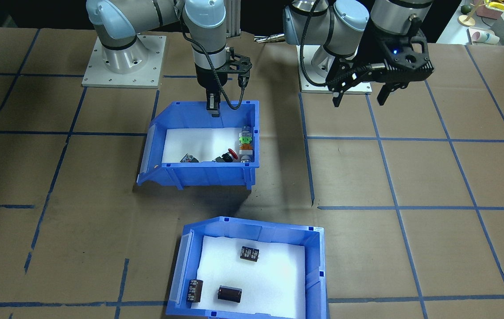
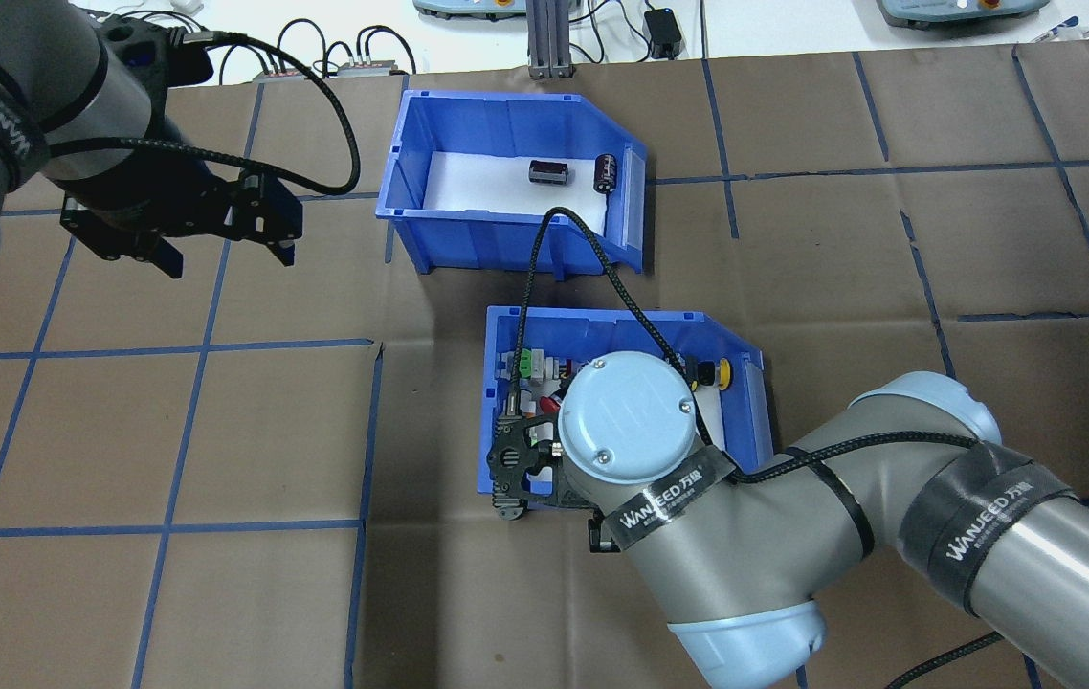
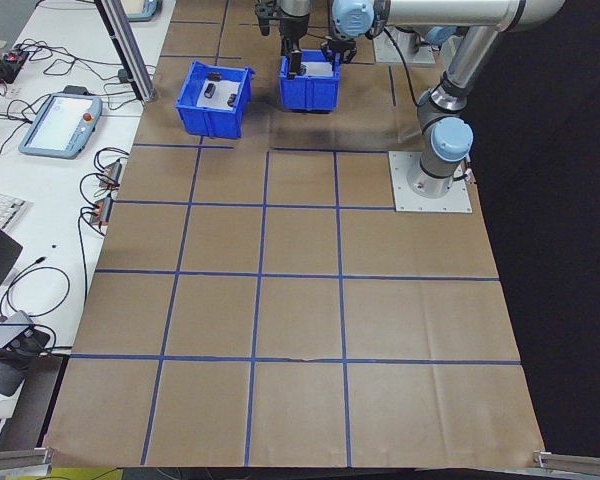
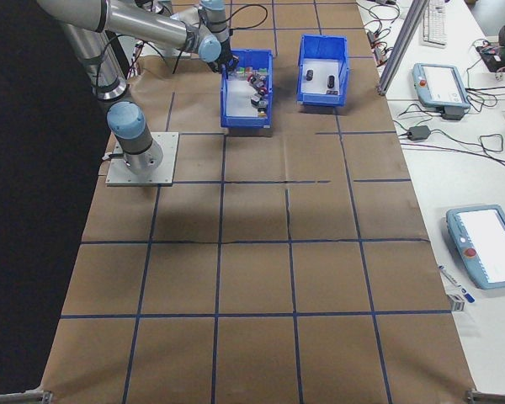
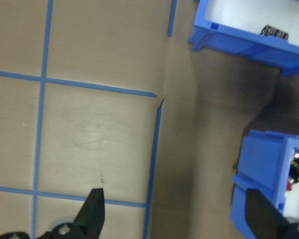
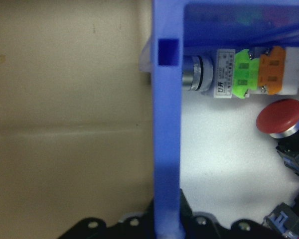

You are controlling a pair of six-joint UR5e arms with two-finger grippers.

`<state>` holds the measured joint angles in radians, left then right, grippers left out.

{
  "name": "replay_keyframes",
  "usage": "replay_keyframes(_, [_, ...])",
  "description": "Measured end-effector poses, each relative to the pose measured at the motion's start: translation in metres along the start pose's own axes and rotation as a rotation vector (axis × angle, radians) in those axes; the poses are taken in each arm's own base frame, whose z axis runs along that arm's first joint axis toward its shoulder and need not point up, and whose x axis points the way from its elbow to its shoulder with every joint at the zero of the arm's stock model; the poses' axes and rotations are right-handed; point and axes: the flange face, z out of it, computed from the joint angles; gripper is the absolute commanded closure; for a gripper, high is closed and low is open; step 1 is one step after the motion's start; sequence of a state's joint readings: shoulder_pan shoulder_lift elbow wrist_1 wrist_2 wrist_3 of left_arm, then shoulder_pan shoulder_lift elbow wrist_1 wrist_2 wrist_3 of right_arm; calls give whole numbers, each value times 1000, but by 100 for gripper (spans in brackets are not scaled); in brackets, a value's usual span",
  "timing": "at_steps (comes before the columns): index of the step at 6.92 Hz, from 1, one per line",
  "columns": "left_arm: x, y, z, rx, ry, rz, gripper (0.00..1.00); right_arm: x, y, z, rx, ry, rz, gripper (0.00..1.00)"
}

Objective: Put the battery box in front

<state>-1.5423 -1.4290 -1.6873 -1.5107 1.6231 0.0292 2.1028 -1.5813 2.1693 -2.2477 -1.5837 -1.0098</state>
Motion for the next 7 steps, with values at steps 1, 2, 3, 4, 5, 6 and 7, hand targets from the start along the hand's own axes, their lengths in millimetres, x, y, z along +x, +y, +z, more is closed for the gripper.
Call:
replay_keyframes(1, [-4, 9, -7, -1, -38, 54, 0, -2, -1, 1, -3, -1, -1, 0])
replay_keyframes(2, [-5, 18, -13, 4, -53, 74, 0, -3, 0, 0, -7, -2, 2, 0])
replay_keyframes(3, [-6, 22, -15, 8, -57, 81, 0, -2, 2, -5, -4, 6, 7, 0])
replay_keyframes(4, [-6, 24, -15, 8, -58, 84, 0, -1, 7, -20, 4, 29, 19, 0])
replay_keyframes(5, [-5, 23, -12, 5, -55, 84, 0, 4, 21, -43, 11, 57, 51, 0])
replay_keyframes(6, [-4, 23, -8, 0, -50, 80, 0, 20, 46, -71, 18, 89, 122, 0])
replay_keyframes(7, [-4, 24, -4, -3, -47, 77, 0, 44, 78, -95, 18, 104, 221, 0])
